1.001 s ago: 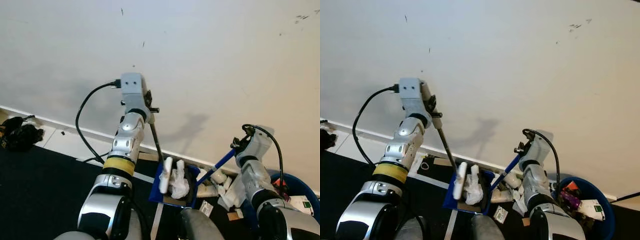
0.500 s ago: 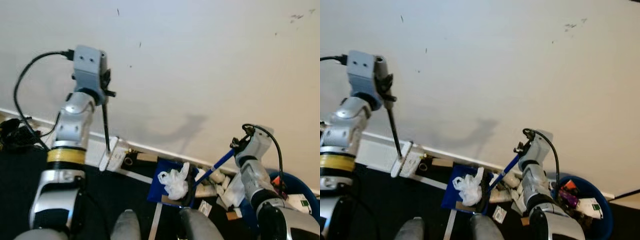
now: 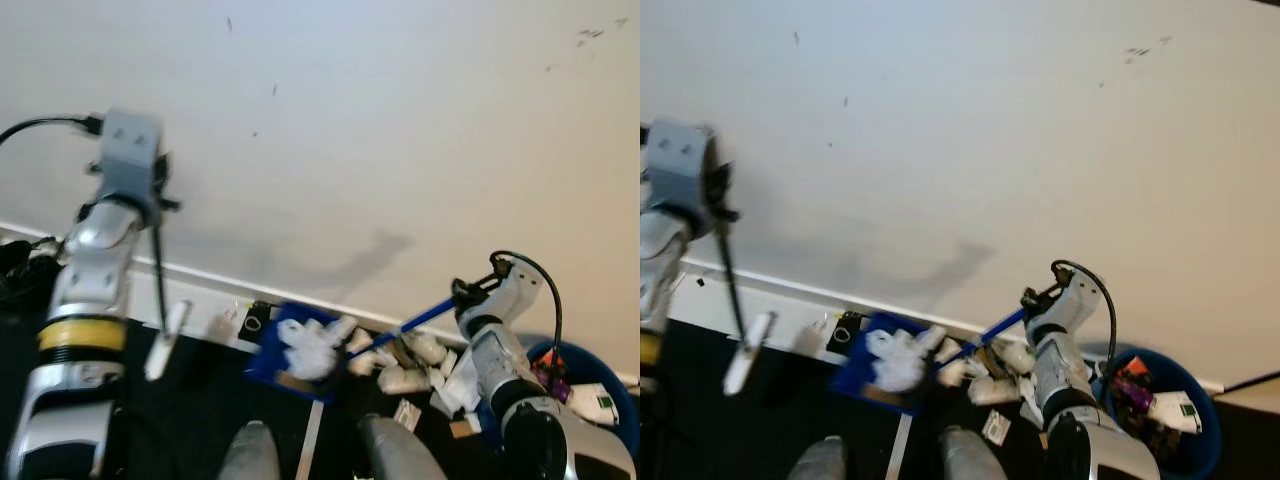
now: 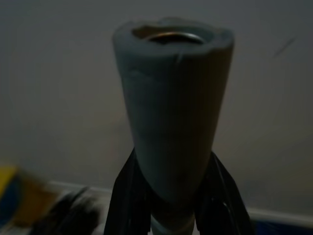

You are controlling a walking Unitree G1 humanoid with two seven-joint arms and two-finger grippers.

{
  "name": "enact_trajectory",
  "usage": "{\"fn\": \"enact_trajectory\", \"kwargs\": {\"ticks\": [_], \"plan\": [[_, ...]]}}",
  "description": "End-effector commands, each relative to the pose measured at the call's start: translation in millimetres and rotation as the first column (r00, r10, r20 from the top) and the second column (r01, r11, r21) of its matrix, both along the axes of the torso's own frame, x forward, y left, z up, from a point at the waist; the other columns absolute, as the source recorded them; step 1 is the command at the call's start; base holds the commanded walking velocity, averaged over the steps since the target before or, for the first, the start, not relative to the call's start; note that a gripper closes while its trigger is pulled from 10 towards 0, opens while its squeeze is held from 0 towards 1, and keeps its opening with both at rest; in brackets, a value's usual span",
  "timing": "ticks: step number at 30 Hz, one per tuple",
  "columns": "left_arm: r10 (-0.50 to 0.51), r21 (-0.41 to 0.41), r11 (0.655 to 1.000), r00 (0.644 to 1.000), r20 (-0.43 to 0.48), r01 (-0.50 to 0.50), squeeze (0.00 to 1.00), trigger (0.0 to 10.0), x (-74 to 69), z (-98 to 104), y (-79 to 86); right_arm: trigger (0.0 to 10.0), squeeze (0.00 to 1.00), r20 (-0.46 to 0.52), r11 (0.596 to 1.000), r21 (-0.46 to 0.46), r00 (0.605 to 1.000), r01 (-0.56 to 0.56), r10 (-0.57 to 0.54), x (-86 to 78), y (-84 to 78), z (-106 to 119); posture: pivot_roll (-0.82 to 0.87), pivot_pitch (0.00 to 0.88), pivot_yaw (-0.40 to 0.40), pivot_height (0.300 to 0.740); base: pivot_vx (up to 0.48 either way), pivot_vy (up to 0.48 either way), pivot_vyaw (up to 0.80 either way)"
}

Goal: Sweep floor

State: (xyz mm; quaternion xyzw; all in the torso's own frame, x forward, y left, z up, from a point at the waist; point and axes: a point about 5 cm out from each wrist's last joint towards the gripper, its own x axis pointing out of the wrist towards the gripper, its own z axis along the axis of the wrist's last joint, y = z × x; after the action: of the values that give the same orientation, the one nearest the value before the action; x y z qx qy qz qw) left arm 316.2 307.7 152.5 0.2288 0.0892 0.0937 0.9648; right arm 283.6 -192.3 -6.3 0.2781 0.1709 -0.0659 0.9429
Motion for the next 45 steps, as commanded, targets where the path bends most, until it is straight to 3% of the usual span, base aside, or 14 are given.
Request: {"fn": "enact_trajectory", "kwargs": {"ticks": [1, 3, 6, 8, 9, 14, 18, 19, 22, 23, 27, 28, 34, 45], "plan": [[0.073, 0.105, 0.992, 0.997, 0.007, -0.073, 0.00, 10.0, -10.7, 4, 22.6, 10.0, 0.00, 0.057, 0.999, 0.035, 0.998, -0.003, 0.001, 4.5, -3.8, 7, 0.16, 0.017, -0.065, 0.740, 0.000, 0.000, 0.00], [0.109, 0.085, 0.990, 0.994, 0.002, -0.109, 0.00, 10.0, -19.0, -2, 32.0, 10.0, 0.00, 0.089, 0.998, 0.046, 0.996, -0.030, 0.026, 6.9, -2.9, 10, 0.16, 0.015, -0.069, 0.740, 0.000, 0.000, 0.00], [0.185, -0.048, 0.982, 0.983, -0.014, -0.185, 0.00, 10.0, -39.4, -28, 43.9, 10.0, 0.00, 0.168, 0.993, 0.058, 0.981, -0.107, 0.096, 13.5, 2.5, 20, 0.16, 0.011, -0.078, 0.740, 0.000, 0.000, 0.00], [0.194, -0.069, 0.978, 0.981, -0.030, -0.195, 0.00, 10.0, -44.4, -37, 44.3, 10.0, 0.00, 0.182, 0.991, 0.059, 0.977, -0.120, 0.107, 14.8, 3.8, 21, 0.16, 0.011, -0.078, 0.740, 0.000, 0.000, 0.00], [0.224, -0.087, 0.969, 0.971, -0.083, -0.231, 0.00, 10.0, -54.7, -56, 44.4, 10.0, 0.00, 0.208, 0.987, 0.052, 0.968, -0.155, 0.141, 18.1, 8.0, 25, 0.16, 0.008, -0.080, 0.740, 0.000, 0.000, 0.00], [0.261, -0.162, 0.940, 0.939, -0.222, -0.299, 0.00, 10.0, -77.3, -103, 32.6, 10.0, 0.00, 0.265, 0.964, 0.008, 0.930, -0.265, 0.254, 27.1, 22.2, 37, 0.16, 0.009, -0.092, 0.740, 0.000, 0.000, 0.00], [0.253, -0.181, 0.937, 0.939, -0.233, -0.298, 0.00, 10.0, -80.2, -112, 23.4, 10.0, 0.00, 0.267, 0.957, -0.013, 0.921, -0.290, 0.283, 29.6, 25.5, 40, 0.16, 0.008, -0.100, 0.740, 0.000, 0.000, 0.00], [0.237, -0.240, 0.923, 0.937, -0.258, -0.300, 0.00, 10.0, -82.8, -127, 5.1, 10.0, 0.00, 0.266, 0.946, -0.034, 0.910, -0.321, 0.318, 32.5, 30.4, 42, 0.15, 0.011, -0.110, 0.740, 0.000, 0.000, 0.00], [0.227, -0.259, 0.919, 0.936, -0.268, -0.297, 0.00, 10.0, -83.7, -132, -2.0, 10.0, 0.00, 0.266, 0.943, -0.039, 0.906, -0.330, 0.328, 33.5, 32.1, 43, 0.15, 0.011, -0.110, 0.740, 0.000, 0.000, 0.00], [0.182, -0.286, 0.920, 0.939, -0.292, -0.268, 0.00, 10.0, -84.4, -143, -15.5, 10.0, 0.00, 0.266, 0.942, -0.045, 0.905, -0.332, 0.332, 34.4, 32.4, 45, 0.15, 0.011, -0.120, 0.740, 0.000, 0.000, 0.00], [0.145, -0.301, 0.923, 0.941, -0.305, -0.240, 0.00, 10.0, -84.0, -151, -26.5, 10.0, 0.00, 0.258, 0.945, -0.050, 0.910, -0.324, 0.326, 34.0, 30.3, 44, 0.15, 0.014, -0.123, 0.740, 0.000, 0.000, 0.00], [0.106, -0.317, 0.925, 0.944, -0.312, -0.208, 0.00, 10.0, -82.5, -156, -38.2, 10.0, 0.00, 0.242, 0.946, -0.059, 0.915, -0.319, 0.323, 31.2, 28.5, 40, 0.14, 0.014, -0.123, 0.740, 0.000, 0.000, 0.00], [0.050, -0.347, 0.923, 0.947, -0.317, -0.165, 0.00, 10.0, -80.5, -160, -54.4, 10.0, 0.00, 0.224, 0.946, -0.071, 0.919, -0.315, 0.323, 26.5, 26.1, 36, 0.13, 0.017, -0.115, 0.740, 0.000, 0.000, 0.00], [0.035, -0.354, 0.923, 0.950, -0.311, -0.150, 0.00, 10.0, -76.9, -162, -62.7, 10.0, 0.00, 0.203, 0.947, -0.082, 0.925, -0.310, 0.320, 24.0, 23.4, 33, 0.13, 0.017, -0.112, 0.740, 0.000, 0.000, 0.00]]}}
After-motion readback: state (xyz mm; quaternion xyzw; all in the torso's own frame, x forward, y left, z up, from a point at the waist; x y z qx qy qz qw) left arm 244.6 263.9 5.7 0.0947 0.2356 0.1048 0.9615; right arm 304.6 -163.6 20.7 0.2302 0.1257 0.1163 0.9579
